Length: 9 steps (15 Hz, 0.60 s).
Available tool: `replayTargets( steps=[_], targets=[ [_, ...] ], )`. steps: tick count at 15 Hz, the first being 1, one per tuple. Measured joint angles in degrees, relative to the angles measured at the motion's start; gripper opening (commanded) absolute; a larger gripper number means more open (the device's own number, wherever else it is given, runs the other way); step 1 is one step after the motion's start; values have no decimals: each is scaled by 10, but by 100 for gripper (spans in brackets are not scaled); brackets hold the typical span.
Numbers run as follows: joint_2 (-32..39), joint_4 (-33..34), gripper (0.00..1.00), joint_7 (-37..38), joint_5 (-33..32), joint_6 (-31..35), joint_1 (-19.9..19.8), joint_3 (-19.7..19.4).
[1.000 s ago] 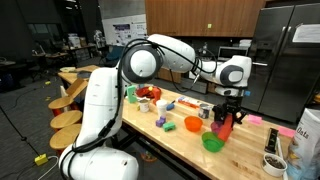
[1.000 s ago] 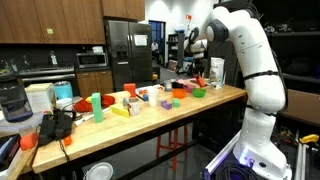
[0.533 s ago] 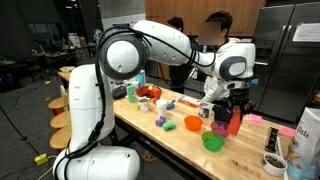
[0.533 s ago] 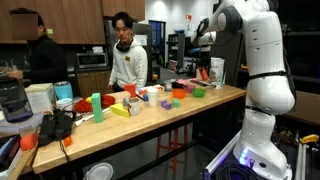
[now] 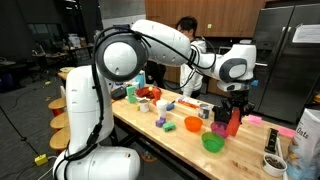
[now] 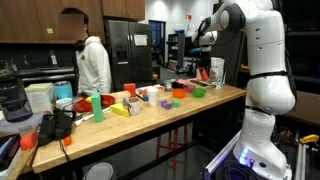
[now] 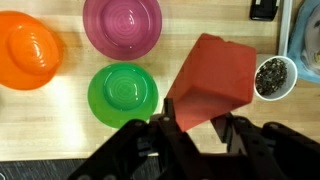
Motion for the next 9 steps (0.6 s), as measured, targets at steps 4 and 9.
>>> replayTargets(
  steps=[4, 9],
  targets=[
    [4, 0, 16, -2, -1, 2, -1, 0],
    [24, 16, 16, -9, -17, 57, -4, -5]
  ],
)
